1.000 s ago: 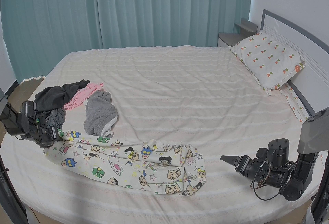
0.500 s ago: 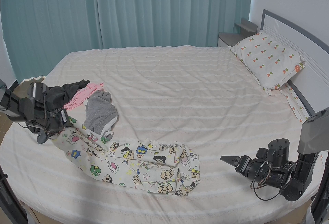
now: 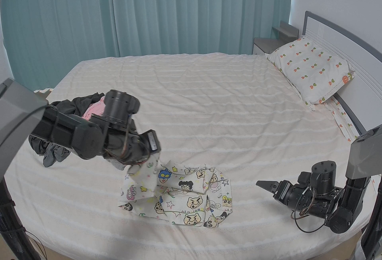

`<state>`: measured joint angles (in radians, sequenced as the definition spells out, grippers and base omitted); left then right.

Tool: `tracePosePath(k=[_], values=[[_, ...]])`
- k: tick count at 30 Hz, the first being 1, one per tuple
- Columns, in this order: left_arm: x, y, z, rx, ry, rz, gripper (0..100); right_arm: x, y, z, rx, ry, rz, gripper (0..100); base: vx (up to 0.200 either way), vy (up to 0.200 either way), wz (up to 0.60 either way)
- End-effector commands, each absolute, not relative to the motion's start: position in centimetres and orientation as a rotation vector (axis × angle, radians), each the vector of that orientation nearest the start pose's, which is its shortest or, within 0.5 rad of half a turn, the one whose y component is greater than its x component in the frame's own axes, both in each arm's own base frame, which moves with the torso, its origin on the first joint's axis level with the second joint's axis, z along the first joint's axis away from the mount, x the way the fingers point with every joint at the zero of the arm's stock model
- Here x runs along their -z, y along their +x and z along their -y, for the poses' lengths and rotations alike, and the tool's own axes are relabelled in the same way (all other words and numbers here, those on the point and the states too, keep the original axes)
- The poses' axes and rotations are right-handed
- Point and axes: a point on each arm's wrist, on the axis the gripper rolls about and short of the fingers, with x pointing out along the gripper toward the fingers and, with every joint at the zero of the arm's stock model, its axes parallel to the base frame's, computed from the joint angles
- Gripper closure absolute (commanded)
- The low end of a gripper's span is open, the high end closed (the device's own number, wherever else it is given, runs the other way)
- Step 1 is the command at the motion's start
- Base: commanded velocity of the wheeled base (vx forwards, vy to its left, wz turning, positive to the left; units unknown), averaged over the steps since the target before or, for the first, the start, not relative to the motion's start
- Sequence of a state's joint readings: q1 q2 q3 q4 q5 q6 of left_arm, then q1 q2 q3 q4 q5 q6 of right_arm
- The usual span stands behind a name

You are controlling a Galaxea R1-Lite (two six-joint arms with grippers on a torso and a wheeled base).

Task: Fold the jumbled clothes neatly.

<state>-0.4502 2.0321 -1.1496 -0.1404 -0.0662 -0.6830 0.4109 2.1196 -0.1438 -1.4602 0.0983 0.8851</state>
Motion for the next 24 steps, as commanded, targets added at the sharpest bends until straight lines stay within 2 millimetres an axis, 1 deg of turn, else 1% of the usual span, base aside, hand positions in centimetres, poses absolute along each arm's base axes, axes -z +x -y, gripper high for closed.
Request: tracePosePath(k=[1, 9, 13, 14, 22, 24], values=[[-7.9, 34.4, 21.3, 0.266, -0.484, -0.909, 100, -1.5, 22.5, -10.0, -0.235, 0.765, -0.697, 0, 0.0, 0.0, 0.0], [-7.1, 33.5, 23.3, 0.3, -0.492, -0.947, 100, -1.4, 22.5, -10.1, -0.235, 0.762, -0.7, 0, 0.0, 0.0, 0.0], [-6.8, 33.8, 23.4, 0.302, -0.495, -0.952, 100, -1.4, 22.5, -10.1, -0.235, 0.762, -0.7, 0, 0.0, 0.0, 0.0], [-6.7, 33.9, 23.5, 0.3, -0.5, -0.953, 0, -1.4, 22.5, -10.1, -0.236, 0.761, -0.7, 0, 0.0, 0.0, 0.0], [-6.5, 33.6, 23.4, 0.268, -0.527, -0.971, 0, -1.1, 22.5, -10.1, -0.239, 0.759, -0.714, 0, 0.0, 0.0, 0.0], [-7.0, 33.3, 23.1, 0.267, -0.529, -0.961, 0, -1.1, 22.5, -10.1, -0.237, 0.761, -0.718, 0, 0.0, 0.0, 0.0]])
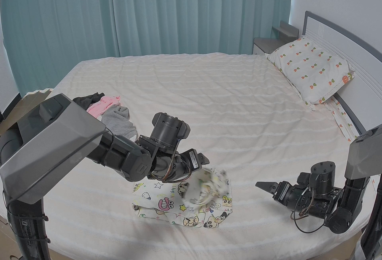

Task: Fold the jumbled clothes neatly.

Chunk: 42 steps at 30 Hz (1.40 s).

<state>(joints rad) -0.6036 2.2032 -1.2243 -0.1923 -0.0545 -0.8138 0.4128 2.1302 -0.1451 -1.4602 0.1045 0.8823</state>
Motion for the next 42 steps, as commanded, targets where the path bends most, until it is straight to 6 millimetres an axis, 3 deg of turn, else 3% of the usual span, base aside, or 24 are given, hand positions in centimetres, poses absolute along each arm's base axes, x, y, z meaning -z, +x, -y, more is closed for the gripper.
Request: tracePosePath(k=[1, 5, 6, 11, 14, 15, 21, 23, 26, 29, 36, 42], values=[[-7.6, 33.2, 22.8, 0.268, -0.538, -0.952, 0, -1.0, 22.5, -10.2, -0.238, 0.761, -0.72, 0, 0.0, 0.0, 0.0], [-8.4, 33.0, 21.0, 0.23, -0.572, -0.943, 0, -0.7, 22.5, -10.3, -0.235, 0.76, -0.734, 0, 0.0, 0.0, 0.0], [-8.6, 32.9, 18.7, 0.191, -0.603, -0.95, 0, -0.4, 22.4, -10.5, -0.237, 0.753, -0.746, 0, 0.0, 0.0, 0.0], [-6.8, 30.8, 13.6, 0.192, -0.733, -1.029, 0, 0.5, 23.1, -11.0, -0.249, 0.755, -0.734, 0, 0.0, 0.0, 0.0], [-5.8, 29.9, 12.2, 0.217, -0.809, -1.018, 0, 0.9, 24.0, -11.4, -0.269, 0.762, -0.696, 0, 0.0, 0.0, 0.0], [-4.9, 29.2, 11.1, 0.243, -0.87, -0.975, 0, 0.8, 25.3, -12.0, -0.291, 0.769, -0.655, 0, 0.0, 0.0, 0.0], [-3.9, 28.3, 9.6, 0.283, -0.939, -0.869, 0, 0.0, 28.5, -13.6, -0.377, 0.782, -0.62, 0, -0.1, 0.0, 0.0], [-2.9, 28.5, 9.4, 0.278, -0.961, -0.896, 0, 0.8, 28.3, -14.4, -0.376, 0.772, -0.666, 0, -0.1, 0.0, 0.0], [-1.9, 29.5, 8.5, 0.254, -0.974, -0.849, 0, 2.6, 27.3, -13.9, -0.317, 0.765, -0.71, 0, 0.0, 0.0, 0.0], [-1.8, 30.4, 8.1, 0.269, -1.018, -0.762, 0, 3.0, 26.6, -13.6, -0.309, 0.806, -0.693, 0, 0.0, 0.0, 0.0], [-1.5, 30.3, 8.1, 0.297, -1.075, -0.707, 0, 3.9, 26.3, -13.6, -0.284, 0.82, -0.734, 0, 0.0, 0.0, 0.0], [-1.4, 30.2, 8.0, 0.304, -1.075, -0.713, 0, 3.6, 27.2, -13.6, -0.286, 0.829, -0.693, 0, 0.0, 0.0, 0.0]])
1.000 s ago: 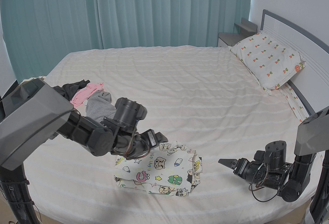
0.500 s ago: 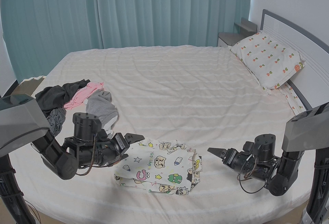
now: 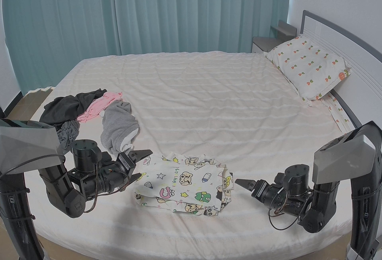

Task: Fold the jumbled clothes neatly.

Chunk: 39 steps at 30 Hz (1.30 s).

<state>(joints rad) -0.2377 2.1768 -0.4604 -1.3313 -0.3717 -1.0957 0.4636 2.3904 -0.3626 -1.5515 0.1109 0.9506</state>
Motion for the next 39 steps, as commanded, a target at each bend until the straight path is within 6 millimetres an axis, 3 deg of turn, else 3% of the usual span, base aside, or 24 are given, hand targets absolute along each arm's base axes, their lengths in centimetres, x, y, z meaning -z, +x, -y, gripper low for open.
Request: tracePosePath(k=[1, 15, 39], values=[[-1.4, 30.3, 8.0, 0.304, -1.076, -0.711, 0, 3.4, 27.6, -13.7, -0.291, 0.833, -0.674, 0, 0.0, 0.0, 0.0], [-1.4, 30.3, 7.9, 0.299, -1.082, -0.708, 0, 3.0, 28.8, -13.9, -0.268, 0.842, -0.603, 0, 0.0, 0.0, 0.0], [-1.5, 30.5, 7.6, 0.288, -1.099, -0.701, 0, 3.0, 29.7, -14.1, -0.293, 0.782, -0.564, 0, 0.0, 0.2, 0.0]])
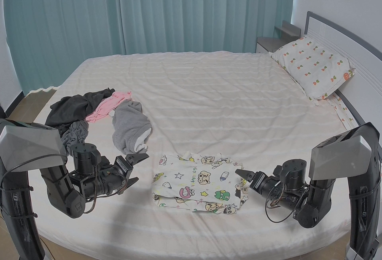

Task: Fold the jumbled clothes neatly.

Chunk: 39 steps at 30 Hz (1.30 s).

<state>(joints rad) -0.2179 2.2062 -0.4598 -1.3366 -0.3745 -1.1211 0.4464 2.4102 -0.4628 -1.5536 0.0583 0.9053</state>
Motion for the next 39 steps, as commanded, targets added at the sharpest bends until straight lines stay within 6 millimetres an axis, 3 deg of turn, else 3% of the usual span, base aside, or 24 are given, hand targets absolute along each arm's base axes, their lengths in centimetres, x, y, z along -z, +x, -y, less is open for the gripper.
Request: tracePosePath(k=[1, 7, 10, 15, 24, 29, 33, 34, 39], values=[[-1.5, 30.5, 7.6, 0.288, -1.099, -0.701, 0, 3.2, 29.8, -14.0, -0.288, 0.778, -0.561, 0, 0.0, 0.2, 0.0], [-1.5, 30.4, 7.6, 0.289, -1.097, -0.703, 0, 3.3, 31.5, -12.2, -0.252, 0.733, -0.504, 0, 0.0, 0.0, 0.0], [-1.5, 30.4, 7.7, 0.283, -1.094, -0.698, 0, 4.3, 31.8, -11.4, -0.235, 0.692, -0.51, 0, 0.0, 0.0, 0.0], [-1.5, 30.4, 7.7, 0.284, -1.094, -0.697, 0, 6.1, 32.6, -11.6, -0.233, 0.629, -0.518, 0, 0.0, 0.0, 0.0], [-1.4, 30.4, 7.7, 0.284, -1.087, -0.701, 0, 5.7, 33.4, -11.4, -0.238, 0.629, -0.485, 0, 0.0, 0.0, 0.0], [-1.4, 30.3, 7.7, 0.285, -1.083, -0.701, 0, 5.8, 35.5, -11.7, -0.231, 0.619, -0.507, 0, 0.0, 0.0, 0.0], [-1.4, 30.3, 7.8, 0.286, -1.081, -0.702, 0, 5.8, 36.1, -11.5, -0.235, 0.623, -0.526, 0, 0.0, 0.0, 0.0], [-1.3, 30.4, 7.8, 0.286, -1.081, -0.702, 0, 5.9, 36.2, -11.3, -0.255, 0.627, -0.549, 100, 0.0, 0.0, 0.0], [-1.3, 30.4, 7.8, 0.285, -1.081, -0.703, 0, 6.7, 36.3, -10.7, -0.26, 0.612, -0.612, 100, 0.0, 0.0, 0.0]])
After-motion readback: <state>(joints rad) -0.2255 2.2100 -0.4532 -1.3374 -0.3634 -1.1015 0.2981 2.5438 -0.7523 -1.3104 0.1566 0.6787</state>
